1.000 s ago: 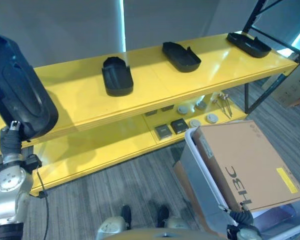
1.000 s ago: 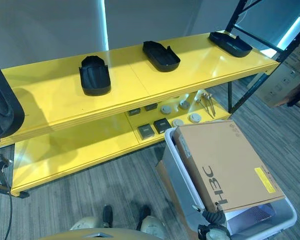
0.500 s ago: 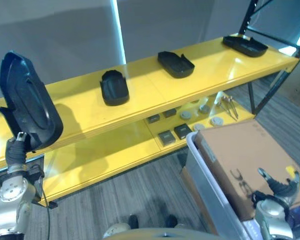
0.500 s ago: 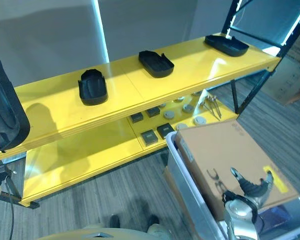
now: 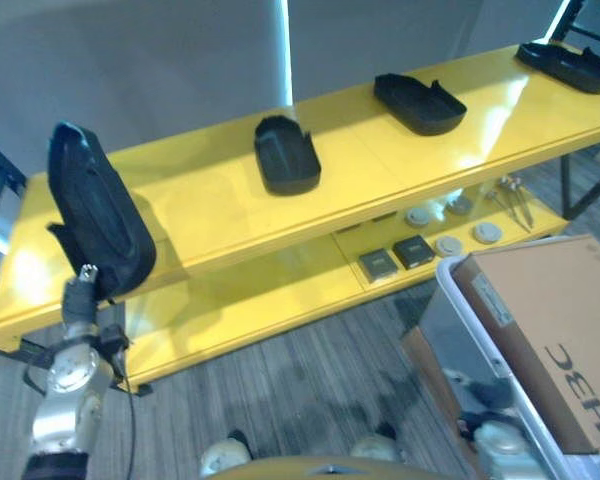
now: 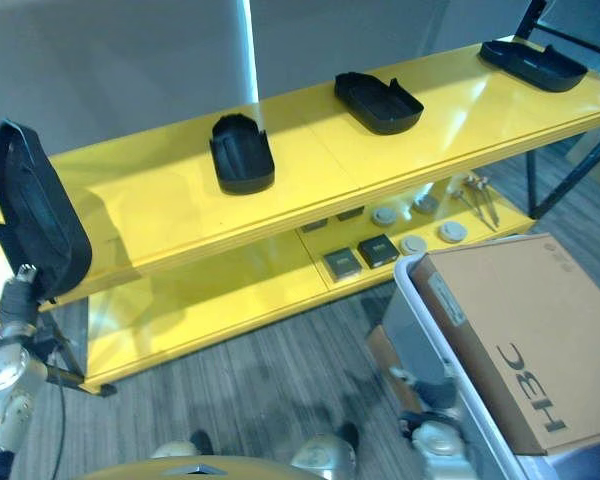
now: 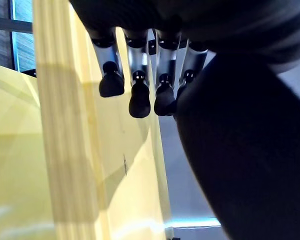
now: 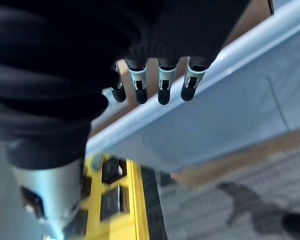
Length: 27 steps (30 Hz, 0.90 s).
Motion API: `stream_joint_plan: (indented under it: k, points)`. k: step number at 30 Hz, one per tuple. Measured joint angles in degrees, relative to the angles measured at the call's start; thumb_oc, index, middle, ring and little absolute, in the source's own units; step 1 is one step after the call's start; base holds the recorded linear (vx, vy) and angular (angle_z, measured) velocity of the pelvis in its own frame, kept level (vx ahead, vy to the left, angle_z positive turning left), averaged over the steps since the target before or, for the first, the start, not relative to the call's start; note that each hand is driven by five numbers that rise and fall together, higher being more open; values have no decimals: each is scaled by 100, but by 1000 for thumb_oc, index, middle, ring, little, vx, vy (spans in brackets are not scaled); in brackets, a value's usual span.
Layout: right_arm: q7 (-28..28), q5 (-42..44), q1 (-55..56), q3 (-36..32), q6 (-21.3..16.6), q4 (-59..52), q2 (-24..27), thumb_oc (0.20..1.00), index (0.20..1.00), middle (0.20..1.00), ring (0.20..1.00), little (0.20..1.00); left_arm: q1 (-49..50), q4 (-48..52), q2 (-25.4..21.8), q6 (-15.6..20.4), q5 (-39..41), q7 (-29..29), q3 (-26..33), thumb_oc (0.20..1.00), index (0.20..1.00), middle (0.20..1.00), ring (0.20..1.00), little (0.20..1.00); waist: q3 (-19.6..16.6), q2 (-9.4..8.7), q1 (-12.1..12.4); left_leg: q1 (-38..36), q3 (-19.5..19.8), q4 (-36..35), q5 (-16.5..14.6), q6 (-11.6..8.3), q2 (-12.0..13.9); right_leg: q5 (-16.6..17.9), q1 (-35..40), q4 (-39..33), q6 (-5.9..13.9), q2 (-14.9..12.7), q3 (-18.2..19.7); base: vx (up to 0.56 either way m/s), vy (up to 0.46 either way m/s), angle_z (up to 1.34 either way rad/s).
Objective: Move parts from the plastic box to the shelf.
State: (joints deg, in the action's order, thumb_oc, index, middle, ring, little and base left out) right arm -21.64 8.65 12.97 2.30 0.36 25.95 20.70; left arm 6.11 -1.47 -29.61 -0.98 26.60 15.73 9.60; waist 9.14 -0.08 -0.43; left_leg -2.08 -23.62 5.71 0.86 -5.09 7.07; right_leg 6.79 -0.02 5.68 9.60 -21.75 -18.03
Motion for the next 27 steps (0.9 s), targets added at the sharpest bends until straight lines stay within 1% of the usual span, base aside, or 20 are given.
stream_joint_plan:
  k: [2, 3, 4, 5, 6, 7, 8, 9, 10, 11, 12, 13, 15, 16, 18, 19, 21, 23, 25, 27]
  points:
    - [36, 4, -42, 113, -8, 47, -135, 1000, 1000, 1000, 1000, 1000, -43, -20, -202, -57, -128, -50, -4, 200, 200, 200, 200, 200, -13, -57, 41, 5, -35, 134, -61, 51, -91, 107, 40, -39, -28, -22, 2, -70, 363, -13]
    - [55, 4, -129, 216, -15, 217, -215, 1000, 1000, 1000, 1000, 1000, -163, -155, -531, -96, -265, -170, -19, 200, 200, 200, 200, 200, -13, -73, 77, 35, -66, 238, -232, 147, -164, 337, 22, -32, -23, -115, 14, -24, 372, 0]
    - [62, 4, -169, 217, -14, 263, -253, 1000, 1000, 1000, 1000, 1000, -289, -288, -701, -129, -335, -230, -38, 200, 200, 200, 200, 200, -19, -93, 82, 112, -29, 317, -290, 156, -213, 406, 17, -24, -15, -175, 31, -43, 397, 5]
    - [61, 4, -192, 208, -15, 242, -260, 1000, 1000, 1000, 1000, 1000, -479, -471, -843, -171, -375, -243, -127, 200, 200, 200, 200, 200, -9, -77, 79, 195, 81, 371, -349, 233, -273, 483, -60, 74, 41, -268, 64, -32, 195, 6]
    - [66, 3, -255, 254, -15, 220, -212, 1000, 1000, 1000, 1000, 1000, -598, -593, -888, -205, -427, -239, -142, 200, 200, 200, 200, 200, 19, -1, 101, 190, 133, 324, -338, 236, -315, 564, -189, 189, 28, -303, 141, -31, 206, -5]
    - [122, -2, -224, 283, -17, 206, -197, 1000, 1000, 1000, 1000, 1000, -708, -717, -897, -239, -439, -222, -132, 200, 200, 200, 200, 200, 41, 65, 84, 226, 158, 274, -348, 250, -425, 764, -372, 346, 32, -340, 168, -23, 121, -29]
    - [222, -4, -299, 405, -13, 135, -197, 1000, 1000, 1000, 1000, 1000, -785, -930, -943, -309, -438, -206, -106, 200, 200, 200, 200, 200, 102, 199, 69, 158, 172, 55, -302, 330, -456, 888, -688, 685, 78, -336, 376, -15, 43, -25]
    - [269, -5, -262, 437, -5, 84, -199, 1000, 1000, 1000, 1000, 1000, -802, -985, -972, -347, -440, -173, -129, 200, 200, 200, 200, 200, 124, 237, 21, 97, 217, -59, -239, 389, -451, 646, -806, 846, 234, -221, 549, -7, -33, -15]
    - [292, -6, -216, 442, -1, 15, -199, 1000, 1000, 1000, 1000, 1000, -820, -1044, -993, -351, -442, -148, -141, 200, 200, 200, 200, 200, 135, 260, 0, 84, 299, -138, -191, 389, -452, 405, -826, 954, 331, -88, 693, 16, -87, 14]
    - [317, -7, -127, 439, -8, -42, -193, 1000, 1000, 1000, 1000, 1000, -826, -1072, -1011, -405, -454, -101, -134, 200, 200, 200, 200, 200, 145, 245, -74, 93, 338, -247, -124, 377, -446, -3, -839, 1004, 364, 133, 792, 40, -109, 17]
    - [393, -12, -118, 440, -1, -18, -161, 1000, 1000, 1000, 1000, 1000, -842, -1071, -1019, -504, -503, -10, -165, 200, 200, 200, 200, 200, 163, 186, -126, 127, 399, -300, -43, 357, -434, -317, -815, 905, 348, 336, 897, 69, -117, 34]
    - [416, -21, -103, 423, 2, -12, -125, 1000, 1000, 1000, 1000, 1000, -859, -1081, -1005, -619, -569, 64, -223, 200, 200, 200, 200, 200, 189, 142, -202, 207, 467, -291, 1, 288, -416, -504, -706, 692, 112, 497, 953, 74, -123, 28]
    - [507, -204, -84, 419, 38, 46, 79, 1000, 1000, 1000, 1000, 1000, -869, -1113, -934, -959, -714, 98, -414, 200, 200, 200, 200, 200, 221, 201, -268, 213, 502, -472, 51, 197, -276, -451, -618, 451, 84, 696, 844, 127, -120, 26]
    - [643, -309, -79, 435, 67, 187, 243, 1000, 1000, 1000, 1000, 1000, -1011, -1396, -932, -1136, -860, 96, -628, 200, 200, 200, 200, 200, 204, 239, -330, 115, 522, -674, 102, 121, -133, -418, -400, 146, 41, 911, 791, 143, -97, 26]
    - [723, -399, -57, 446, 73, 380, 442, 1000, 1000, 1000, 1000, 1000, -1518, -2173, -914, -1273, -1001, 135, -1078, 200, 200, 200, 200, 200, 122, 257, -331, 108, 579, -748, 141, 58, -33, -369, -274, -51, -26, 1044, 739, 78, -63, 27]
    - [781, -443, -99, 426, 73, 446, 617, 1000, 1000, 1000, 1000, 1000, -1743, -2590, -883, -1459, -1006, 192, -1215, 200, 200, 200, 200, 200, 74, 245, -378, 128, 568, -836, 156, 33, 28, -351, -314, -82, -52, 1103, 686, 54, -53, 11]
    - [867, -446, -220, 439, 73, 445, 810, 1000, 1000, 1000, 1000, 1000, -2017, -2969, -759, -1631, -1122, 295, -1303, 200, 200, 200, 200, 200, 59, 260, -460, 250, 527, -893, 158, 30, 93, -333, -327, -175, -77, 1166, 626, 50, -43, 13]
    - [905, -446, -226, 449, 106, 442, 886, 1000, 1000, 1000, 1000, 1000, -2171, -3146, -731, -1676, -1167, 325, -1459, 200, 200, 200, 200, 200, -1, 260, -489, 311, 455, -891, 159, 30, 126, -321, -420, -173, -95, 1179, 610, 31, -16, 12]
    - [1036, -456, -231, 510, 171, 437, 943, 1000, 1000, 1000, 1000, 1000, -2267, -3223, -724, -1712, -1221, 388, -1492, 200, 200, 200, 200, 200, -19, 268, -590, 366, 393, -880, 249, 26, 164, -239, -486, -162, -207, 1201, 603, 0, 0, 0]
    - [1143, -469, -211, 678, 229, 438, 972, 1000, 1000, 1000, 1000, 1000, -2463, -3537, -700, -1709, -1222, 398, -1514, 200, 200, 200, 200, 200, -42, 297, -652, 429, 363, -880, 287, 23, 180, -243, -509, -130, -211, 1201, 604, 2, 21, 3]
